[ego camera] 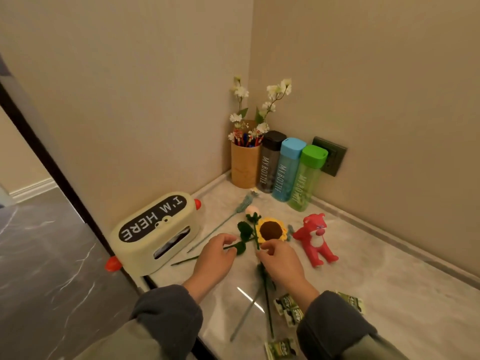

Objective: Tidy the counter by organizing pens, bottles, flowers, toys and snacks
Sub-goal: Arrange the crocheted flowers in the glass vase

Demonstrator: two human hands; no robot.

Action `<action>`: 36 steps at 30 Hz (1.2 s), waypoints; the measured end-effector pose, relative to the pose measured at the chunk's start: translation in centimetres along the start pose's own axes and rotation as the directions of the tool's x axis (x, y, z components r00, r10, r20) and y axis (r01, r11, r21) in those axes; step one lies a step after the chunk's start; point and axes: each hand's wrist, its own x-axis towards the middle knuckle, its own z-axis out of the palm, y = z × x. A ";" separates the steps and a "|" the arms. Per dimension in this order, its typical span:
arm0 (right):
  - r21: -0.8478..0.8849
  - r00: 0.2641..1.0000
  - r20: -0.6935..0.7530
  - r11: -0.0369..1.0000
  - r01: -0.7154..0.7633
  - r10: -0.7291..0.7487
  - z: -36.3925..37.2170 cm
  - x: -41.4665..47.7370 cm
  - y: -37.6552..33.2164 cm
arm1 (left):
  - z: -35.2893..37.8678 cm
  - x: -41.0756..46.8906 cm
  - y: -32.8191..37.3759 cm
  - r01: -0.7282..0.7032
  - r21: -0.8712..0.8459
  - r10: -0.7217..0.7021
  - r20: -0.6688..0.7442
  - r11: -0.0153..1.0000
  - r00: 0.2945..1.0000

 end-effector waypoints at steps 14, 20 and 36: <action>-0.047 1.000 -0.013 0.999 -0.014 0.013 1.0 1.9 0.1 | 0.5 2.8 -1.6 -0.287 0.414 0.269 0.101 0.864 0.958; 0.070 0.990 -0.137 0.997 0.039 -0.029 0.1 0.9 0.1 | 1.6 2.9 0.1 -0.214 0.483 0.204 0.074 0.849 0.976; 0.405 0.929 -0.367 0.890 0.207 -0.049 -9.1 -3.8 -0.9 | 4.9 -0.7 9.5 -0.151 -0.056 0.141 -0.155 0.987 0.978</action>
